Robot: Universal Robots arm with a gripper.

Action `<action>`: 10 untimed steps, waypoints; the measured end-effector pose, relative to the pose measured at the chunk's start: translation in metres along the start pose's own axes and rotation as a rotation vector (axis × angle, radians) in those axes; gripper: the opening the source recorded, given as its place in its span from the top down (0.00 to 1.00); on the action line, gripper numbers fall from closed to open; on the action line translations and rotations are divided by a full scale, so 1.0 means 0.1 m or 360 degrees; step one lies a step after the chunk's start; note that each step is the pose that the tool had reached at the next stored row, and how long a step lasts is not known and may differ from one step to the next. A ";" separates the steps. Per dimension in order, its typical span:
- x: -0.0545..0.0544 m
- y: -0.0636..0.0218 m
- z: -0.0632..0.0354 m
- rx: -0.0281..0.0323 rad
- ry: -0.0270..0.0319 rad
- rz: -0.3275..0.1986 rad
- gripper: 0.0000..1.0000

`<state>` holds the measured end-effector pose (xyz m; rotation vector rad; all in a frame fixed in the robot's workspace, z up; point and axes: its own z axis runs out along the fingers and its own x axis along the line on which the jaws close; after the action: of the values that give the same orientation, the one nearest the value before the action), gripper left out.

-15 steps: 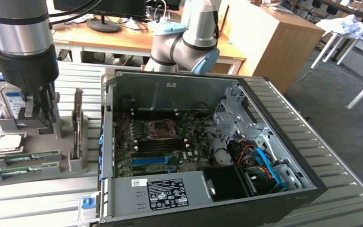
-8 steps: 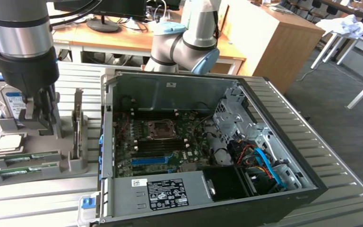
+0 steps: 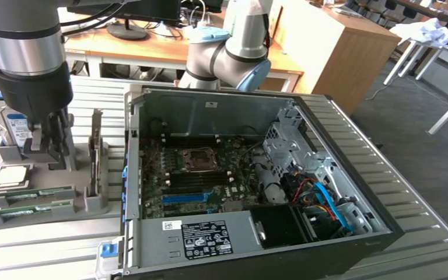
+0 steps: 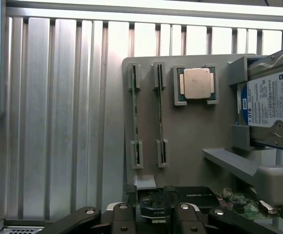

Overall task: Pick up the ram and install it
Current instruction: 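Pick up the ram and move it above insertion slot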

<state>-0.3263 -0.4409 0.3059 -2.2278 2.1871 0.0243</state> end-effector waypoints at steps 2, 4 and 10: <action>0.01 0.004 0.011 0.00002 -0.00002 0.0000 0.64; 0.01 0.012 0.019 -0.00002 0.00001 0.0000 0.64; 0.03 0.050 0.045 0.00000 0.00001 0.0000 0.64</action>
<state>-0.3312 -0.4436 0.3013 -2.2280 2.1870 0.0243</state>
